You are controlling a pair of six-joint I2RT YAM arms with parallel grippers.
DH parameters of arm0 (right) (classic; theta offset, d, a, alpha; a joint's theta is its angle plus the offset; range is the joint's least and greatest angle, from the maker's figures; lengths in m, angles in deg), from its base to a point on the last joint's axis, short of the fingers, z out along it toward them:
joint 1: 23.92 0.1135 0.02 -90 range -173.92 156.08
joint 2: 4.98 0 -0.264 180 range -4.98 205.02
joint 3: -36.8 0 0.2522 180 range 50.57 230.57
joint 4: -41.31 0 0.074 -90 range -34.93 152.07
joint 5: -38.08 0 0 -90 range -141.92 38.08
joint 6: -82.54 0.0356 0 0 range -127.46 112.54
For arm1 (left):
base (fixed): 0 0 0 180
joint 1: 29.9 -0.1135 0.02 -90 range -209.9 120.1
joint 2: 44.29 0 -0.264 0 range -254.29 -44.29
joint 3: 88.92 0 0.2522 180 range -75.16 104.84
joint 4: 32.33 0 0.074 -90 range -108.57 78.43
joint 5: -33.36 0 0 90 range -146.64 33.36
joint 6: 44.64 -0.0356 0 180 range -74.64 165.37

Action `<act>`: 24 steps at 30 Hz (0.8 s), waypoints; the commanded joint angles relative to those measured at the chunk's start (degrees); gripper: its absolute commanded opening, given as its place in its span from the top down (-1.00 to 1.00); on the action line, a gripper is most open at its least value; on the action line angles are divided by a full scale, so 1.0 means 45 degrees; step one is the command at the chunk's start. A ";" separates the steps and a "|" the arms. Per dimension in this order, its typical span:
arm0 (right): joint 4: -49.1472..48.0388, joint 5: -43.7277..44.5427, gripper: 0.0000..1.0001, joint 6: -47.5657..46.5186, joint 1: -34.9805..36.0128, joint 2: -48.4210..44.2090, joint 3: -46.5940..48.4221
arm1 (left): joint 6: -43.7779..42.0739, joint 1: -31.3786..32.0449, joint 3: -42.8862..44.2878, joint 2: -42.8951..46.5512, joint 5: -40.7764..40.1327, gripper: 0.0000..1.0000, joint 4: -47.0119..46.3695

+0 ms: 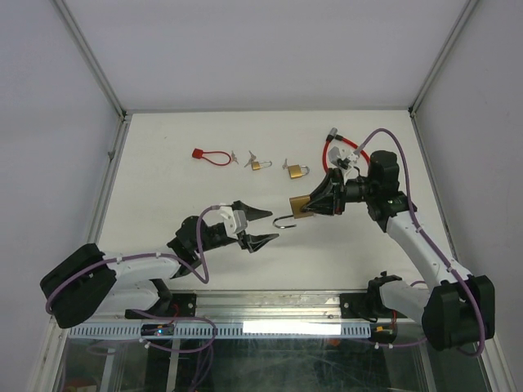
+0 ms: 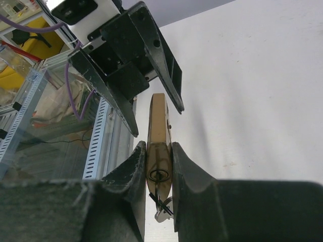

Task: Lock with the key
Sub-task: Pick up the lock from the center of the board.

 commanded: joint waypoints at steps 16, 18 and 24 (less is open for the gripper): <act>-0.1302 -0.1004 1.00 0.0497 0.0041 -0.0569 0.0541 | 0.1421 -0.0035 0.1238 -0.2176 0.1465 0.55 -0.2087; -0.1327 -0.1008 1.00 0.0497 0.0049 -0.0554 0.0521 | 0.1528 -0.0038 0.1317 -0.2267 0.1455 0.56 -0.2065; -0.1346 -0.1025 1.00 0.0463 0.0057 -0.0569 0.0478 | 0.1938 -0.0234 0.1366 -0.2313 0.1512 1.00 -0.2053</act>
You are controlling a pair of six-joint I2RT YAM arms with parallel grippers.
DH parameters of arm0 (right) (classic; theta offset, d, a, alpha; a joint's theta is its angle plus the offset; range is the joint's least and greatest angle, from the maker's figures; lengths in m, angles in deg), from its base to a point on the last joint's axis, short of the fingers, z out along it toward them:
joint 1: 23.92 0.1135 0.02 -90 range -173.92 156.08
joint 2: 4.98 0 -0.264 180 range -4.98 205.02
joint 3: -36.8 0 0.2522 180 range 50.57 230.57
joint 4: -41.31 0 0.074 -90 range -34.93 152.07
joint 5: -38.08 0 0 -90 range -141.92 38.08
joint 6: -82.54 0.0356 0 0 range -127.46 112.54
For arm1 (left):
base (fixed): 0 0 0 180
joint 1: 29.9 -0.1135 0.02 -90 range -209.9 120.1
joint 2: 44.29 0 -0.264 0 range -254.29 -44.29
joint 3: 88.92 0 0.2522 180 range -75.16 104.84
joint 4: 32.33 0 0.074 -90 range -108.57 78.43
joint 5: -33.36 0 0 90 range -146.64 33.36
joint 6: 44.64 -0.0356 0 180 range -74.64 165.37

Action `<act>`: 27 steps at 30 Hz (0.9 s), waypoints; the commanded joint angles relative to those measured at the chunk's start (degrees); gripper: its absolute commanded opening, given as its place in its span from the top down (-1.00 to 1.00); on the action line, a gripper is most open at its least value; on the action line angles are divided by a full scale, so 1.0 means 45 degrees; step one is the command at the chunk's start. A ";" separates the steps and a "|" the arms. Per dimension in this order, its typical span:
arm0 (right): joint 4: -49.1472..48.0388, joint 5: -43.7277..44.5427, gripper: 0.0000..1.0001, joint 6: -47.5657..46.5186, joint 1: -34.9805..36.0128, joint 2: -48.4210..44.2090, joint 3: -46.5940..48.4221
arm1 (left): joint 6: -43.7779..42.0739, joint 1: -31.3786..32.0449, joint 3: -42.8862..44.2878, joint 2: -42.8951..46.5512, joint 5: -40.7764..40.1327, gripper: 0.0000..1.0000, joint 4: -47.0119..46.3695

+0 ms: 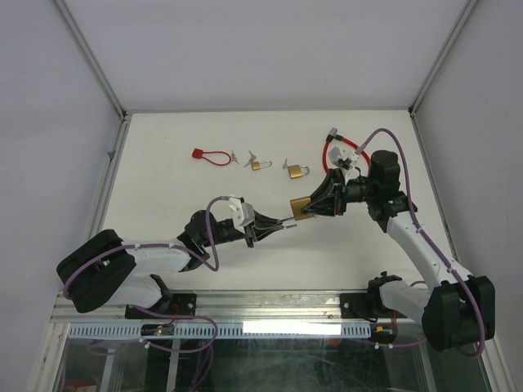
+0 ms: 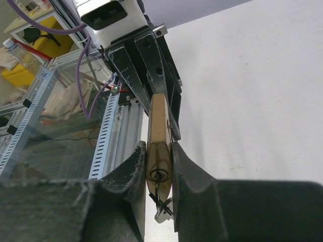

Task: Lock with the key
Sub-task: Pick up the lock from the center of the board.

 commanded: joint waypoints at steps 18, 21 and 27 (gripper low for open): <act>0.6733 0.1673 -0.43 -0.7224 -0.0910 -0.0683 0.3563 | 0.1080 -0.1747 0.0035 0.1878 0.1712 1.00 0.0667; 0.8277 0.0657 -0.59 -1.1715 -0.0914 -0.1419 0.3286 | 0.1315 -0.1953 0.0267 0.2264 0.2093 1.00 0.1547; 1.2339 -0.0199 -0.83 -1.8117 -0.0775 -0.1096 0.3328 | 0.1873 -0.1963 0.0364 0.2603 0.2731 1.00 0.1629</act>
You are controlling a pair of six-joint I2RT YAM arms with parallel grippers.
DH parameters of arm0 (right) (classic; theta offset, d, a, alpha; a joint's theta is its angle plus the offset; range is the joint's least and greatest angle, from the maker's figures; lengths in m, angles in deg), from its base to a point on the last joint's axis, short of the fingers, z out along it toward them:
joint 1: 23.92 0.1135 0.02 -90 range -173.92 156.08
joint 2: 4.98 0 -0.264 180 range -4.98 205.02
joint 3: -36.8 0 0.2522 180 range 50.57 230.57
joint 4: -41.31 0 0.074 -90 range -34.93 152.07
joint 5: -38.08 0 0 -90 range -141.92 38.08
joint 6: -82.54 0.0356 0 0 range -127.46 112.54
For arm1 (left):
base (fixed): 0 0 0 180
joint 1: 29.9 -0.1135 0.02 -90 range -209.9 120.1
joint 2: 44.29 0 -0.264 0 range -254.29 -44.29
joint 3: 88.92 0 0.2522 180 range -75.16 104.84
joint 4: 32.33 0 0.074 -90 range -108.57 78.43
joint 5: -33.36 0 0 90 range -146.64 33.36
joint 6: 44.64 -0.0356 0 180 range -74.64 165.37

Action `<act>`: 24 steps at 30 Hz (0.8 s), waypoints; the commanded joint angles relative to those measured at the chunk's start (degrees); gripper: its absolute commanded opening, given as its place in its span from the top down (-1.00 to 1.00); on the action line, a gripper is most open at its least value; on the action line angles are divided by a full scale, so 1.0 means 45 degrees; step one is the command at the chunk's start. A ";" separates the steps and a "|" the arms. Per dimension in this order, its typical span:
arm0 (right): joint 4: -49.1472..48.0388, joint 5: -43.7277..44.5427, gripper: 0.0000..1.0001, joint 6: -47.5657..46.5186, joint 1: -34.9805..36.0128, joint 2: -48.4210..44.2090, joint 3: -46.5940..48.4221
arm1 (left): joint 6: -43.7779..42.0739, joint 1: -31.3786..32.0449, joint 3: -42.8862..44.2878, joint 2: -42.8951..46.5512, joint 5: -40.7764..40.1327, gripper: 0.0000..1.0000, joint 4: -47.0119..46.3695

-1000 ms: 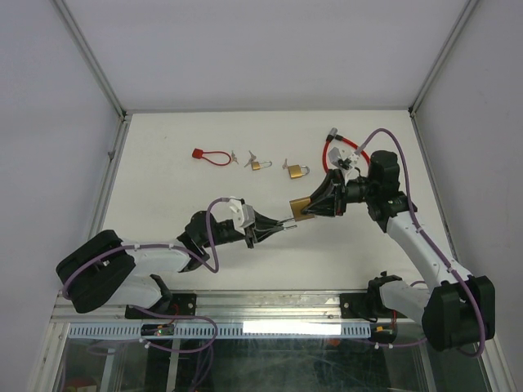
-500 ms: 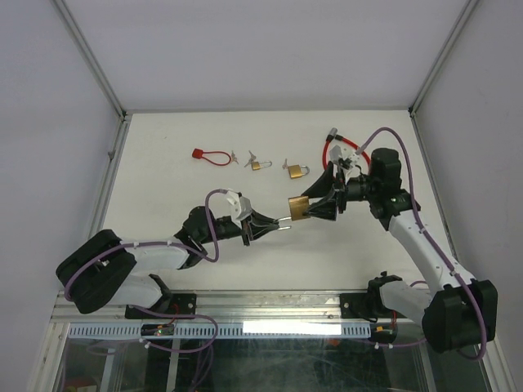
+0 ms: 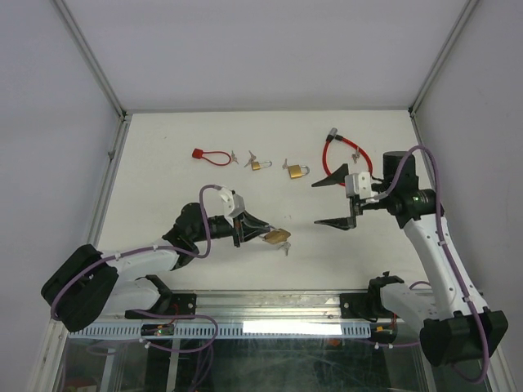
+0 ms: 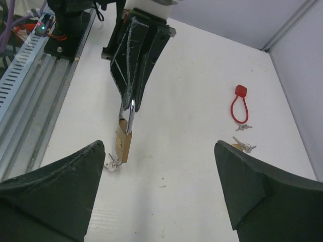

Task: Lock with the key
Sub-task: Pick up the lock from the center of the board.

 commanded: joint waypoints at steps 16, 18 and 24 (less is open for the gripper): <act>-1.1163 0.1676 -0.75 0.7410 0.2795 0.2398 -0.4815 | 0.1496 -0.0031 0.0660 0.0703 0.0533 1.00 -0.3586; -1.2674 0.1606 -0.73 0.9023 0.2819 0.2565 -0.5193 | 0.1670 -0.0033 0.0757 0.0667 0.0626 1.00 -0.3841; -1.6382 0.1007 -0.68 1.2172 0.3180 0.2799 -0.5996 | 0.2588 -0.0022 0.0811 0.0276 0.0590 1.00 -0.5392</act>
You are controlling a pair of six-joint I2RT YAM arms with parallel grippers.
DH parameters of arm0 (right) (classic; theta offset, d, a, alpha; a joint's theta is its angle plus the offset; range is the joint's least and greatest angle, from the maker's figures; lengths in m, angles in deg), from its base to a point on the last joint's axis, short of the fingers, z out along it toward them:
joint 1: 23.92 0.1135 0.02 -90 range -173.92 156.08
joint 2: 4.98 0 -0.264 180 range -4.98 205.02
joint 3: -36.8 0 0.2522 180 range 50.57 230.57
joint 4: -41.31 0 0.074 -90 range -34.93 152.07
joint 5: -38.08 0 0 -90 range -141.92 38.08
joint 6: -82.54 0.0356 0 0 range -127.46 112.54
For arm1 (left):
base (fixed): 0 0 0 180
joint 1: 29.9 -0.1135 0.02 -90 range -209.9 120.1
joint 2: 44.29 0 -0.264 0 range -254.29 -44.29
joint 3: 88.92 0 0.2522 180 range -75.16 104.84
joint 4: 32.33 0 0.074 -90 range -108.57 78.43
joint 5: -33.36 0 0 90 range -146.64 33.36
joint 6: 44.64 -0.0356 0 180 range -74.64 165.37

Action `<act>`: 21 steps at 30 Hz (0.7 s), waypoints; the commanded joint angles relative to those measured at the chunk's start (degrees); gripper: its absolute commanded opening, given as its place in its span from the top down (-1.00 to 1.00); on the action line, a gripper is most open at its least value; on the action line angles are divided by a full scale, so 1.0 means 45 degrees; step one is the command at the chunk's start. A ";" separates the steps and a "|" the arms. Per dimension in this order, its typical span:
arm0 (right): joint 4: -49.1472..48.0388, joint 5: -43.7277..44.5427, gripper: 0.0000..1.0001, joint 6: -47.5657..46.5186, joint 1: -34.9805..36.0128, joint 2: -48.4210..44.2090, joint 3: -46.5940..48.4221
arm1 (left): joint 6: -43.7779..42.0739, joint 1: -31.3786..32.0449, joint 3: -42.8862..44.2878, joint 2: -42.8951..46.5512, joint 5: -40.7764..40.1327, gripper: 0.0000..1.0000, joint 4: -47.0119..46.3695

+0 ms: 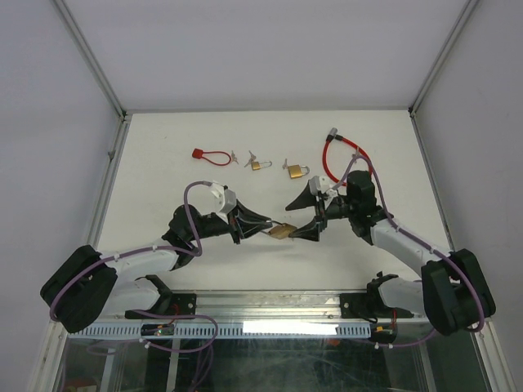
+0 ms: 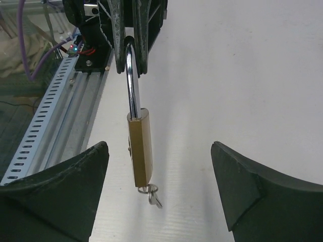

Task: Lock with the key
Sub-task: Pick up the lock from the center of the board, then lock the lock.

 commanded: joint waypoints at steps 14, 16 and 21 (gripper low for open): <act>-0.3276 -0.1032 -0.06 0.3728 0.0780 0.0407 0.0345 | 0.2428 -0.0029 0.1009 -0.0671 0.0015 1.00 -0.5655; -0.2711 -0.1339 0.61 0.3479 0.0822 0.0493 0.0619 | 0.2524 -0.0034 0.1059 -0.0798 0.0009 1.00 -0.5766; -0.1248 -0.1341 1.00 0.2830 0.0855 0.0038 0.1090 | 0.2469 -0.0020 0.0981 -0.0813 -0.0270 1.00 -0.5706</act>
